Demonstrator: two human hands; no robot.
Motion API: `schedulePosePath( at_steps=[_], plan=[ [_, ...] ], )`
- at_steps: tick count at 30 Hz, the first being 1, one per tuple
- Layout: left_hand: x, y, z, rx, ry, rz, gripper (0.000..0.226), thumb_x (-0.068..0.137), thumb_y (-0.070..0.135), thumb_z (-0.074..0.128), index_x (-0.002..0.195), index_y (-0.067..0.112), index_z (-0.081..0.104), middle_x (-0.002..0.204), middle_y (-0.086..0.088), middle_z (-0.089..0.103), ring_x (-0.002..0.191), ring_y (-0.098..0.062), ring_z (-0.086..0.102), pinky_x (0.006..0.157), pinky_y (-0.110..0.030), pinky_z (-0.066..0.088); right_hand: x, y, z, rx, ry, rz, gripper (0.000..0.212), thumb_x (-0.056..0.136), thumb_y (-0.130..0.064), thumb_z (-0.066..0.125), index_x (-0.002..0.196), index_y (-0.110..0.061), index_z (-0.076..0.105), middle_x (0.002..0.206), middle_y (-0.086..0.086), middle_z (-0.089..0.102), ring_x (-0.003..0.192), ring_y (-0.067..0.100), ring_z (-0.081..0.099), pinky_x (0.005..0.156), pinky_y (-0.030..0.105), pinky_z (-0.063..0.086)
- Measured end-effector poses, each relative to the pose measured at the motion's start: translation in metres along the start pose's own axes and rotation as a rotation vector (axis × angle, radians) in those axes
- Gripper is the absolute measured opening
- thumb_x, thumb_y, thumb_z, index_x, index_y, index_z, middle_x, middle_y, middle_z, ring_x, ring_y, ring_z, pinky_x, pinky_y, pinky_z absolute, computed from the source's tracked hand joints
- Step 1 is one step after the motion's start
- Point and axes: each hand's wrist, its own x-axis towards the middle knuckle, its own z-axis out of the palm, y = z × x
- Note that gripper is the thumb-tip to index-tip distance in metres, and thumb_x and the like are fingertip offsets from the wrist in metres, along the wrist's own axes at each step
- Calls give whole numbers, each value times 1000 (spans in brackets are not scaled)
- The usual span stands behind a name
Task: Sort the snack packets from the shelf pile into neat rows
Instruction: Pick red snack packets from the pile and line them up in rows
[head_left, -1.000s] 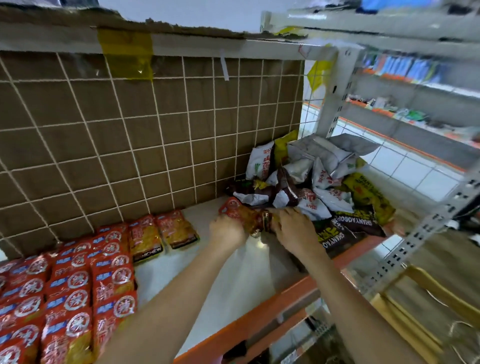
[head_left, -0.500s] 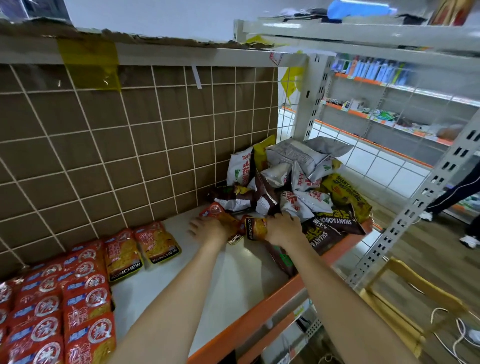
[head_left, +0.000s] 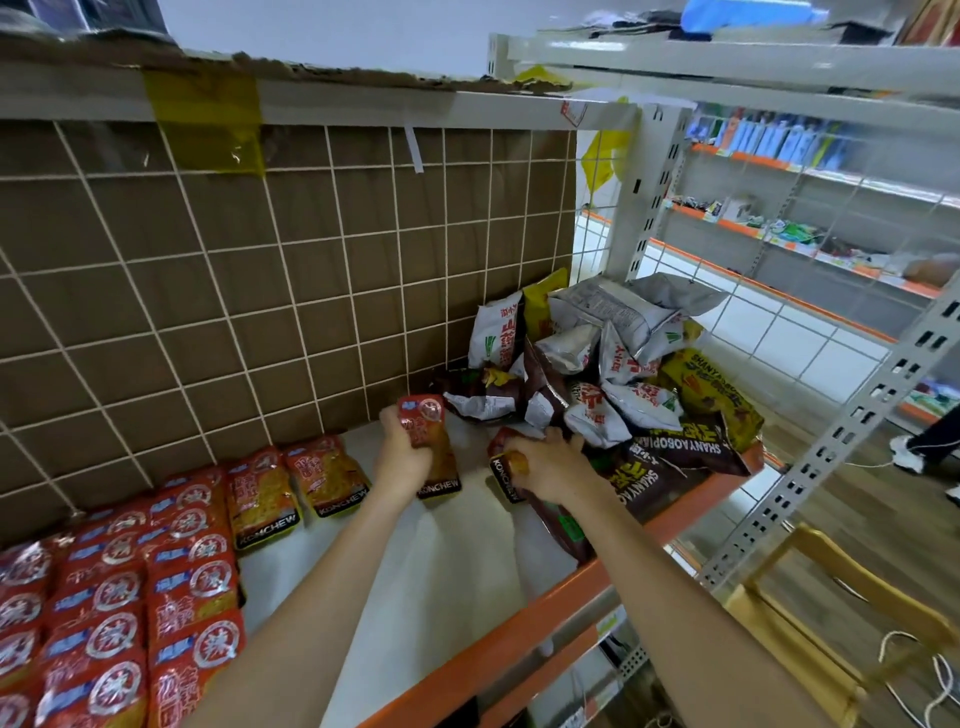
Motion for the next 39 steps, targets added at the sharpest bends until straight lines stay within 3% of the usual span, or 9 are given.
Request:
schedulePosePath(
  at_steps=[6, 14, 19, 23, 27, 30, 34, 36, 39],
  plan=[
    [-33, -17, -49, 128, 121, -22, 45, 92, 16, 58, 129, 7, 36, 108, -11, 58, 98, -29, 57, 78, -29, 39, -12, -17, 9, 29, 88, -128, 31, 99, -34, 41, 122, -23, 57, 137, 9, 38, 129, 37, 30, 106, 45, 25],
    [-56, -48, -103, 297, 251, -125, 58, 89, 0, 54, 140, -6, 27, 136, -27, 42, 125, -39, 40, 102, -35, 31, -18, -64, 38, 108, 127, -383, 43, 95, -8, 42, 135, -24, 46, 140, 2, 38, 129, 25, 37, 101, 35, 33],
    [-68, -42, -106, 276, 221, -221, 73, 91, -4, 45, 149, 1, 0, 150, -26, 15, 136, -38, 25, 109, -35, 24, -22, -65, 39, 119, 147, -204, 46, 100, -27, 39, 143, -12, 32, 146, 10, 35, 135, 28, 30, 109, 36, 26],
    [-69, -39, -108, 416, 163, -268, 74, 91, -7, 45, 144, -11, -7, 149, -33, 5, 139, -43, 16, 111, -35, 21, -21, -59, 35, 61, 39, -119, 50, 99, -36, 41, 140, -7, 34, 143, 15, 36, 133, 34, 32, 109, 40, 25],
    [-71, -39, -108, 564, 124, -283, 76, 90, -2, 50, 143, -14, -4, 146, -33, 8, 136, -44, 19, 112, -36, 21, -16, -67, 29, 107, 8, -89, 50, 90, -40, 53, 132, -15, 44, 131, 12, 51, 121, 30, 47, 101, 39, 40],
    [-76, -40, -107, 743, 92, -275, 77, 91, 6, 52, 143, -11, -2, 146, -32, 4, 137, -44, 14, 113, -38, 17, -19, -76, 26, 194, 21, -82, 42, 87, -37, 60, 122, -17, 47, 115, 4, 59, 106, 25, 56, 84, 31, 45],
    [-85, -50, -107, 983, 43, -156, 69, 93, 16, 51, 146, -4, 10, 152, -25, 0, 142, -41, 2, 116, -42, 11, -18, -97, 31, 609, 34, -98, 11, 89, -17, 62, 97, -14, 55, 85, 0, 60, 80, 17, 54, 63, 25, 41],
    [-89, -56, -111, 1025, 41, -112, 65, 94, 14, 47, 148, 2, 12, 156, -17, 2, 144, -33, 3, 117, -41, 6, -18, -112, 32, 764, 38, -109, 20, 89, -11, 63, 78, -17, 47, 72, -3, 53, 68, 15, 51, 51, 18, 37],
    [-92, -59, -118, 1165, 41, -58, 62, 96, 20, 43, 148, 3, 13, 156, -16, 11, 144, -28, 10, 117, -42, -4, -23, -135, 37, 930, -6, -121, 29, 87, -4, 63, 75, -20, 43, 77, -1, 56, 65, 11, 54, 47, 12, 42]
  ],
)
